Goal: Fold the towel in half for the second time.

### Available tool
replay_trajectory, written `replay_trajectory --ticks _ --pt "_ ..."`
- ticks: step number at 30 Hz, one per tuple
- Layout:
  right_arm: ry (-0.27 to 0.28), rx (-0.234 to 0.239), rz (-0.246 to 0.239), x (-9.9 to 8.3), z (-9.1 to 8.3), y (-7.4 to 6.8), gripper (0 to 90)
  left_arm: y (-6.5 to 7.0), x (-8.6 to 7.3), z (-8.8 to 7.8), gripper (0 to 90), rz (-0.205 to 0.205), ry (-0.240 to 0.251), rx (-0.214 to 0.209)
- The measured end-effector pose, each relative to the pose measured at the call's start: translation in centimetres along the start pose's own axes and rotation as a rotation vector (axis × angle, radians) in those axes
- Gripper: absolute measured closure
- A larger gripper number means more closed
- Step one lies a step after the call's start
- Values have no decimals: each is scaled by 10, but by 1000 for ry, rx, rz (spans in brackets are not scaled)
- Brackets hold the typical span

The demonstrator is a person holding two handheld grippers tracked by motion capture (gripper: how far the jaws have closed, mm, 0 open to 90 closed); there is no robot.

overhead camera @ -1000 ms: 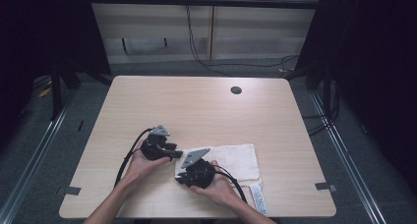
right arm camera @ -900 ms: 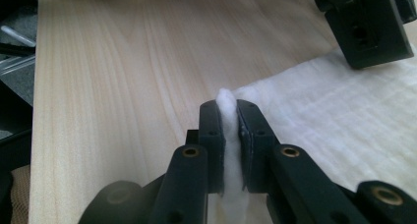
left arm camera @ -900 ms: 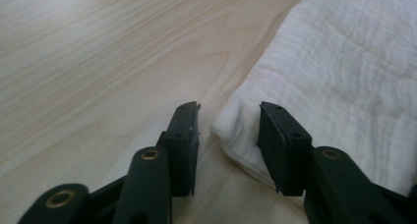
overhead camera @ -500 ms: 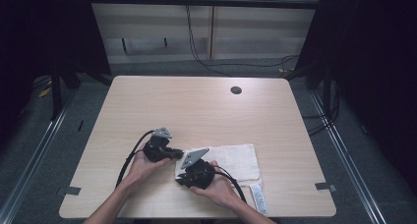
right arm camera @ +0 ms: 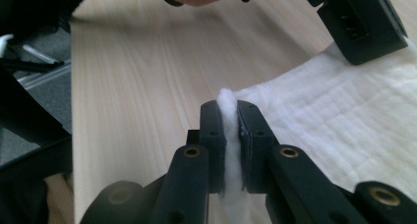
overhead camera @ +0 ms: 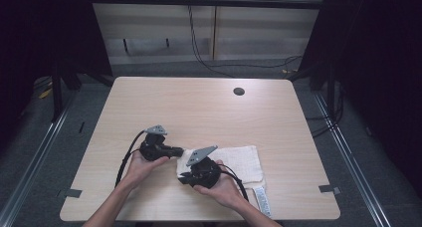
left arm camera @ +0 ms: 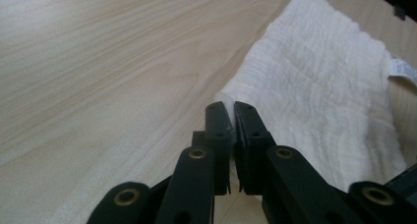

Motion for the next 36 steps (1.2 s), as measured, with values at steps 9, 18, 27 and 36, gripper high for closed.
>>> replay_trajectory --ticks 9,18,27,36 --pt "24 13 3 8 -14 -6 828 6 16 -18 856 -23 57 -30" --pt "53 29 -8 16 -20 -12 828 11 26 -22 856 19 35 -15" --pt "96 42 -5 26 -31 -18 828 9 31 -37 856 6 60 -26" --pt "123 58 -5 36 -32 -21 827 3 27 -45 849 -14 51 8"
Point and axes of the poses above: each handheld gripper's, and its own axes: z roughly forward along the jaws, x roughly out of its top, y roughly to its right, the point moved 10 cm from there along z, roughly forward along the jaws, and after that the axes turned 10 degrees about z, right-handed, at the moved point
